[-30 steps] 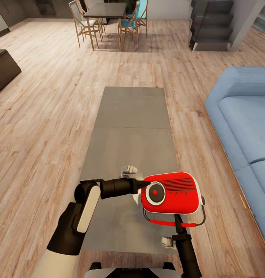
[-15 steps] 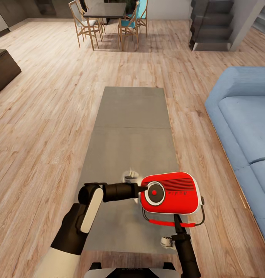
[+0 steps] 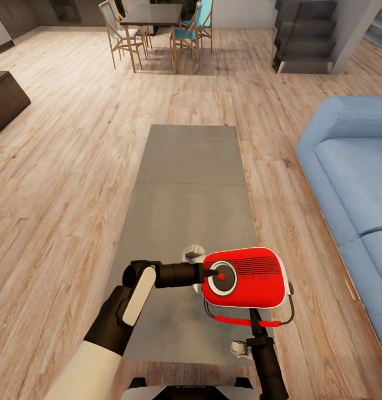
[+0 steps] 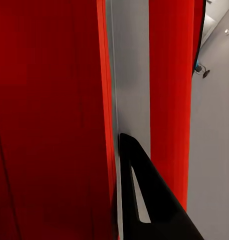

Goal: Turn on the radio receiver that's on the table in the living room.

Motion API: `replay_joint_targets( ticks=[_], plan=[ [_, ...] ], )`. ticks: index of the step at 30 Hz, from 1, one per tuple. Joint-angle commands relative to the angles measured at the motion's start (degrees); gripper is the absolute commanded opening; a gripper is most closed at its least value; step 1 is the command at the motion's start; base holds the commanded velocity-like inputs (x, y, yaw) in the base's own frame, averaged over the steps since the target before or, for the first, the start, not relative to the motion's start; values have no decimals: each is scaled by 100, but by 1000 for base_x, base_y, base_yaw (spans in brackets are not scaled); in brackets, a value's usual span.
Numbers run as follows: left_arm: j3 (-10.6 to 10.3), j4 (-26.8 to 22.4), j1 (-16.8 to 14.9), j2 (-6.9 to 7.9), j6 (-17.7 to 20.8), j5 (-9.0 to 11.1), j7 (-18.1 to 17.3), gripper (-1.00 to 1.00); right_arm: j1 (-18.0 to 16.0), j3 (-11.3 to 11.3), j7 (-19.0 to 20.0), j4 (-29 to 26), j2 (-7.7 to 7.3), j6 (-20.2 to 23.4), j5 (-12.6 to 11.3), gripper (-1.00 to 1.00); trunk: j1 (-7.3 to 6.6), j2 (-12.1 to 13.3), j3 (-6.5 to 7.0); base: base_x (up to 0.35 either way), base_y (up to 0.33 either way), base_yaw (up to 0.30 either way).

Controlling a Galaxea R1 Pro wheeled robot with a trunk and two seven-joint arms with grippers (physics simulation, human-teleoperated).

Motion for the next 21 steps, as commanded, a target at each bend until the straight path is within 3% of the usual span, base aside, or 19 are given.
replay_joint_targets(
  ticks=[1, 4, 7, 13, 21],
  plan=[
    [-27, 6, -3, 0, -2, 102, 98, -100, -1, 1, -2, -4, 1, 43, 56, -100, 0, 0, 0, 0, 0, 0],
    [-76, 29, -15, 0, -10, 396, 239, -100, -1, 1, -5, -4, 2, 43, 56, -100, 0, 0, 0, 0, 0, 0],
    [-96, 154, -102, 0, -17, 514, 277, -100, -1, 1, -13, -10, 2, 43, 56, -100, 0, 0, 0, 0, 0, 0],
    [-309, 474, -203, 0, -259, 562, 295, -100, -1, 1, -24, -12, 2, 43, 56, -100, 0, 0, 0, 0, 0, 0],
    [-343, 905, -383, 0, -415, 565, 299, -100, -1, 10, -37, -29, 10, 43, 56, -100, 0, 0, 0, 0, 0, 0]
  ],
)
